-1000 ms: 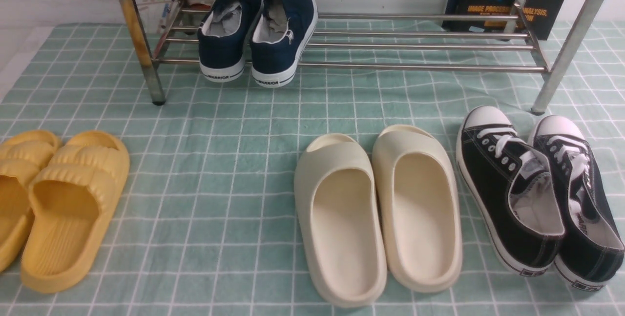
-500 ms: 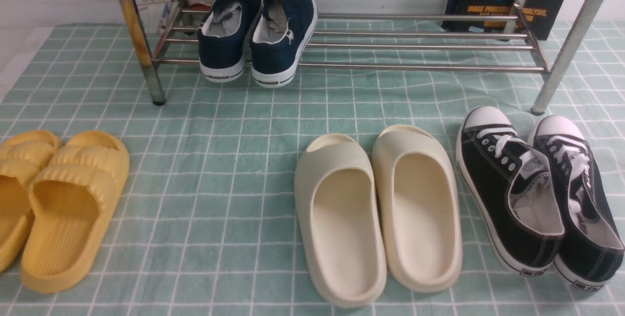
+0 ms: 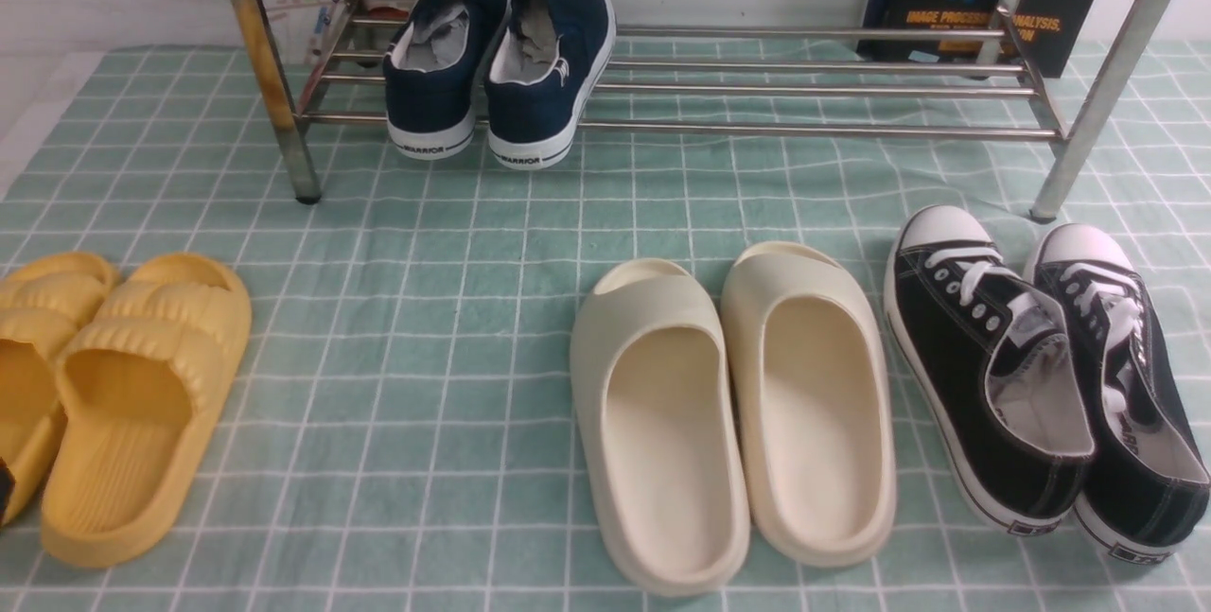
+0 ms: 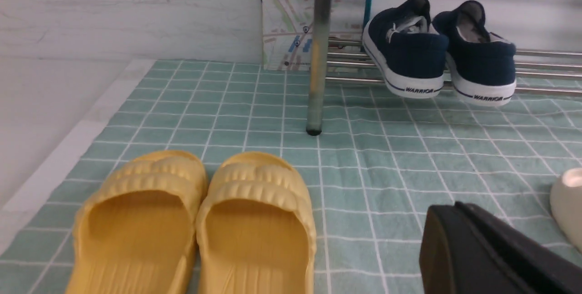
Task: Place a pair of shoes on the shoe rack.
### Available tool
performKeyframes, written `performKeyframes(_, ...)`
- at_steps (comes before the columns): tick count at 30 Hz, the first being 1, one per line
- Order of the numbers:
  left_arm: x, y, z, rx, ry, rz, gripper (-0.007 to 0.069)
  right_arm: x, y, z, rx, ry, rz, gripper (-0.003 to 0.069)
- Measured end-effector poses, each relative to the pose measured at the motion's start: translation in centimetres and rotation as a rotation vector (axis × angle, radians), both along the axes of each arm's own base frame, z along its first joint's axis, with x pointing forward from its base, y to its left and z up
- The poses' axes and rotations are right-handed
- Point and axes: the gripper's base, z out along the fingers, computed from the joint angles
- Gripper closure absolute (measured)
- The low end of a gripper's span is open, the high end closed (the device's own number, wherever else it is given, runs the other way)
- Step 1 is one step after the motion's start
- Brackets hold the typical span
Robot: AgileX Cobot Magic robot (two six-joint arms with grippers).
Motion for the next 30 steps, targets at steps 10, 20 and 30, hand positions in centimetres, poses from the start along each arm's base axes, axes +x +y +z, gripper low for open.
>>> performKeyframes(10, -0.3, 0.0, -4.5, -0.087, 0.178, 0.029, 0.0638, 0.0, 0.0, 0.0, 0.0, 0.0, 0.0, 0.0413)
performKeyframes(20, -0.4, 0.0, -5.1, -0.094, 0.248, 0.025, 0.0638, 0.0, 0.0, 0.0, 0.0, 0.0, 0.0, 0.0413)
performKeyframes(30, -0.4, -0.1, -5.1, -0.098, 0.247, 0.024, 0.0638, 0.0, 0.0, 0.0, 0.0, 0.0, 0.0, 0.0413)
